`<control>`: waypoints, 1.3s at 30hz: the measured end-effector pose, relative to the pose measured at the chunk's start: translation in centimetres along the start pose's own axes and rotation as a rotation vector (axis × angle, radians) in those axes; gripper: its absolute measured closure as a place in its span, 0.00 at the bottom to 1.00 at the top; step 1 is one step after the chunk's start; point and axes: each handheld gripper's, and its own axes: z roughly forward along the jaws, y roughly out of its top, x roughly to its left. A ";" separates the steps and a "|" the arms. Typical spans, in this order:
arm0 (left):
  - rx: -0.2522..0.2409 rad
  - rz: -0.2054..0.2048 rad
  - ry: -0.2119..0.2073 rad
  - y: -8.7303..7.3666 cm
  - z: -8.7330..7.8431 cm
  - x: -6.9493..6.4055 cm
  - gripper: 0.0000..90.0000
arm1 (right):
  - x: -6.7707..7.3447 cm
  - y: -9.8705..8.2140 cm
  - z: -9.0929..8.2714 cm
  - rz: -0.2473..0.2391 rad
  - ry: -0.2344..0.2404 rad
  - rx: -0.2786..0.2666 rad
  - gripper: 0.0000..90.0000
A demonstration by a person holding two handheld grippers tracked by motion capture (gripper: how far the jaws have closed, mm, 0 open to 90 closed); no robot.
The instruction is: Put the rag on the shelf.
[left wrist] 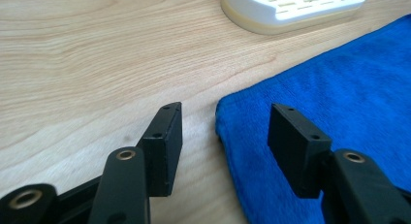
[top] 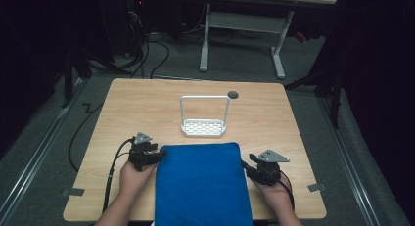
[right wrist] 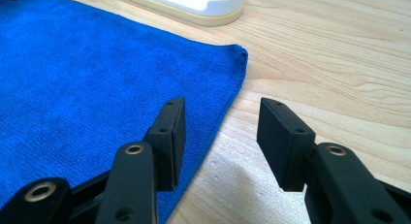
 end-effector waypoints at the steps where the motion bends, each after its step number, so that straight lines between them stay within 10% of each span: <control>1: 0.000 0.000 0.000 0.0 0.0 0.0 0.55 | 0.0 0.0 0.0 0.000 0.000 0.000 0.60; 13: 0.001 0.018 0.013 0.0 0.4 -0.3 0.94 | 0.0 0.3 0.7 0.048 0.021 -0.013 0.57; 29: 0.001 0.007 -0.004 0.0 0.5 -0.1 0.96 | -1.6 3.5 6.0 0.102 -0.048 0.091 0.59; 39: 0.001 0.003 -0.007 0.0 0.5 -0.1 0.96 | -1.1 4.0 7.2 0.045 -0.033 0.128 0.69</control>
